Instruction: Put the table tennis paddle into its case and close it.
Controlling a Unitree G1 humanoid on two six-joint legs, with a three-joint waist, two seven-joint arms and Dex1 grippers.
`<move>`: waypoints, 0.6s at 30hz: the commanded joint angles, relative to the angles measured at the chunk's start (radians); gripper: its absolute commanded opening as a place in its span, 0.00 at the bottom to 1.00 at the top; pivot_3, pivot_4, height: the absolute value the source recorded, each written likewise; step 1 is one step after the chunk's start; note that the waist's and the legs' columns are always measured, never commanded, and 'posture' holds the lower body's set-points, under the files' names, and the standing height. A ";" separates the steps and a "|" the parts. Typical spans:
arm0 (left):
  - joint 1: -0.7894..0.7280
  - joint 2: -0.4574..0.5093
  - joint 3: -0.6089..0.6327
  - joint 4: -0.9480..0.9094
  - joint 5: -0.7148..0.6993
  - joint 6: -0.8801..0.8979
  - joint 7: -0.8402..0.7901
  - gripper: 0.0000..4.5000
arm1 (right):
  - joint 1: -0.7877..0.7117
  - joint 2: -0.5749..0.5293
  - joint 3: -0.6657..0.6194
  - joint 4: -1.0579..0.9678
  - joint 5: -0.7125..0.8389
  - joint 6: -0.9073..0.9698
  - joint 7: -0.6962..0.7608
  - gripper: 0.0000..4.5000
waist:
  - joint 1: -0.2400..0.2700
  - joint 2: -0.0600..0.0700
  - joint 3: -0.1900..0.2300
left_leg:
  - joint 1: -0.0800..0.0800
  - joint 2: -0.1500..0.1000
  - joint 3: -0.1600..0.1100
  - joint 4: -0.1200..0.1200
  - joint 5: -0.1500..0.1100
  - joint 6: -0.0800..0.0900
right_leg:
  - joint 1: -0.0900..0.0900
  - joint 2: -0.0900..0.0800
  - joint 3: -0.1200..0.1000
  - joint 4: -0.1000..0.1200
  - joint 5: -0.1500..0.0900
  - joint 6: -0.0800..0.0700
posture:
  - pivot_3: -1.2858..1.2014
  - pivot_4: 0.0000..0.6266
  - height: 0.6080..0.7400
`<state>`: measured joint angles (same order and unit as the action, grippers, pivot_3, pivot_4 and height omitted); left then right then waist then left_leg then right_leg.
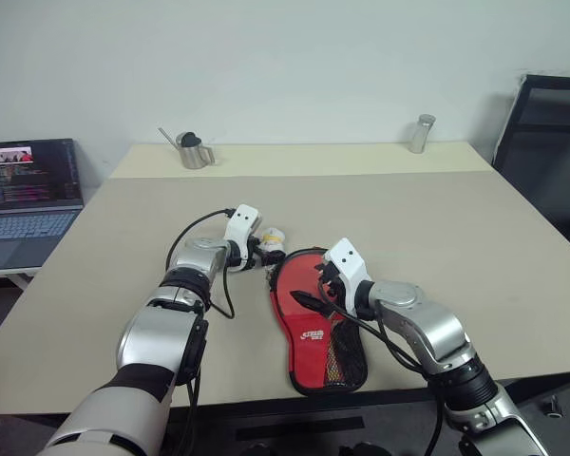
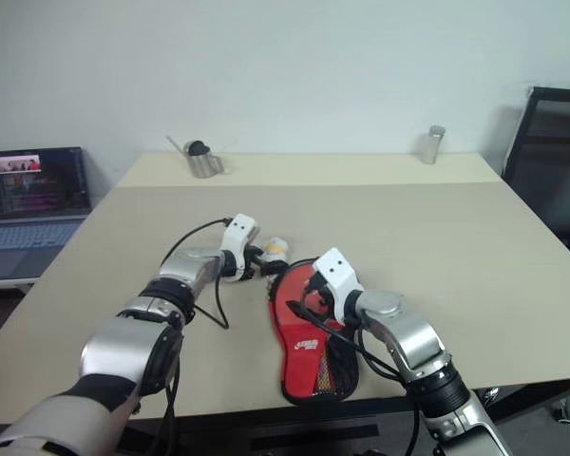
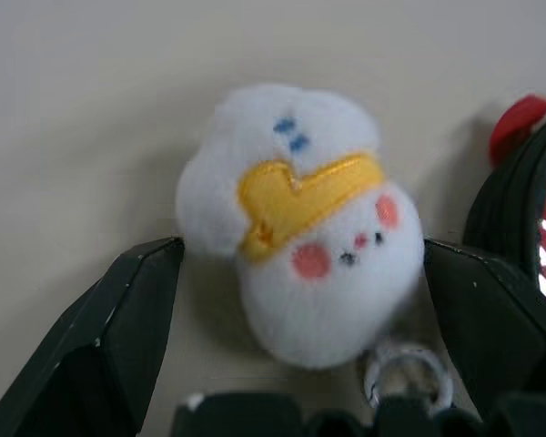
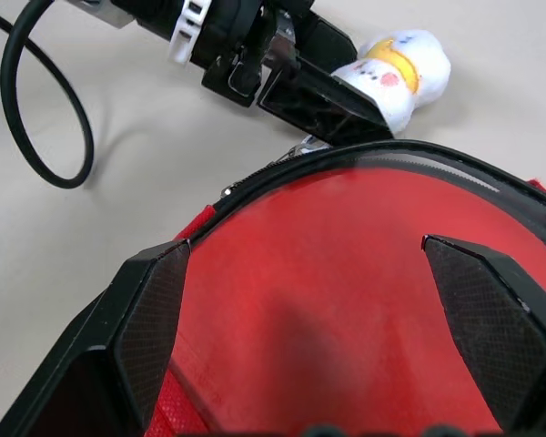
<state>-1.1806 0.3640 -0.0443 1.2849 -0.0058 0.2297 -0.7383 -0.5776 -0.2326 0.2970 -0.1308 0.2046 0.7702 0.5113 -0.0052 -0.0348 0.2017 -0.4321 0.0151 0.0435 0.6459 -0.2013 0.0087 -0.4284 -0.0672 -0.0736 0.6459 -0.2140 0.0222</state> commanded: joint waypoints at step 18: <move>0.010 -0.027 0.059 0.004 0.021 -0.040 0.012 0.11 | -0.025 0.015 -0.030 0.011 -0.045 -0.010 -0.067 1.00 | 0.002 0.000 0.000 | 0.000 -0.001 0.000 0.000 0.000 0.000 | 0.000 -0.001 0.000 0.001 0.000 0.000 | 0.52 0.24 1.00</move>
<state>-1.1749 0.3370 0.0033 1.2951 0.0211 0.2043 -0.7304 -0.5768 -0.2202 0.2908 -0.1079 0.1621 0.7720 0.4492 -0.0029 -0.0349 0.2016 -0.4320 0.0145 0.0437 0.6463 -0.2013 0.0088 -0.4283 -0.0679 -0.0735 0.6465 -0.2138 0.0222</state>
